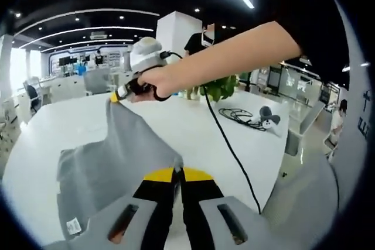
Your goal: Fold the towel on the table until its edges align and the towel forms a compact rectangular stack.
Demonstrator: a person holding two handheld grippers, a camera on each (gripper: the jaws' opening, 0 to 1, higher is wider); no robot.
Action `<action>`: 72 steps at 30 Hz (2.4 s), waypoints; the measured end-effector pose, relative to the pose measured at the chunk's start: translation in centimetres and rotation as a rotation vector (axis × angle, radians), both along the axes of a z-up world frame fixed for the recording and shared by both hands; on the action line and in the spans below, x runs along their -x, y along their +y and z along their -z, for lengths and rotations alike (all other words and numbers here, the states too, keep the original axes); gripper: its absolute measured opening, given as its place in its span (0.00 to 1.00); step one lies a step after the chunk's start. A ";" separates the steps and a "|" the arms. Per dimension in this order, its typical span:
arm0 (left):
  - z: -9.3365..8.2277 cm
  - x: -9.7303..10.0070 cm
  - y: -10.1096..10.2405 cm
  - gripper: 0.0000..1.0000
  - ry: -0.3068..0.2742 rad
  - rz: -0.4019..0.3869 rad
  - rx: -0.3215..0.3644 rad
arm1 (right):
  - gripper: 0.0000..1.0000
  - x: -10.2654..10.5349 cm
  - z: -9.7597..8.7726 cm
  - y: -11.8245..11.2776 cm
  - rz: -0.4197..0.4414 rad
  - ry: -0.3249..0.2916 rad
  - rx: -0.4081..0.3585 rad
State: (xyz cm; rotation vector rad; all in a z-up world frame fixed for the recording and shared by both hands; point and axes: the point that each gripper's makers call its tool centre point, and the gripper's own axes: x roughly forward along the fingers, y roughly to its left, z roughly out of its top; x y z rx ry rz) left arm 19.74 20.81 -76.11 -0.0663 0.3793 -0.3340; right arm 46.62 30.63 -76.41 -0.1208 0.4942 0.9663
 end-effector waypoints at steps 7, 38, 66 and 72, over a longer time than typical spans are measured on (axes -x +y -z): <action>-0.7 1.1 2.3 0.04 -0.009 -0.079 0.029 | 0.00 0.9 -0.8 2.3 -0.030 -0.008 -0.007; 2.5 5.6 12.0 0.04 0.051 -0.376 0.058 | 0.00 4.3 -0.6 9.4 -0.121 -0.013 0.000; 6.3 7.6 17.5 0.04 0.116 -0.573 0.044 | 0.00 5.2 1.6 13.8 -0.126 0.027 -0.014; 7.7 8.0 17.9 0.04 0.144 -0.593 0.075 | 0.00 5.6 3.1 14.6 -0.139 0.038 0.003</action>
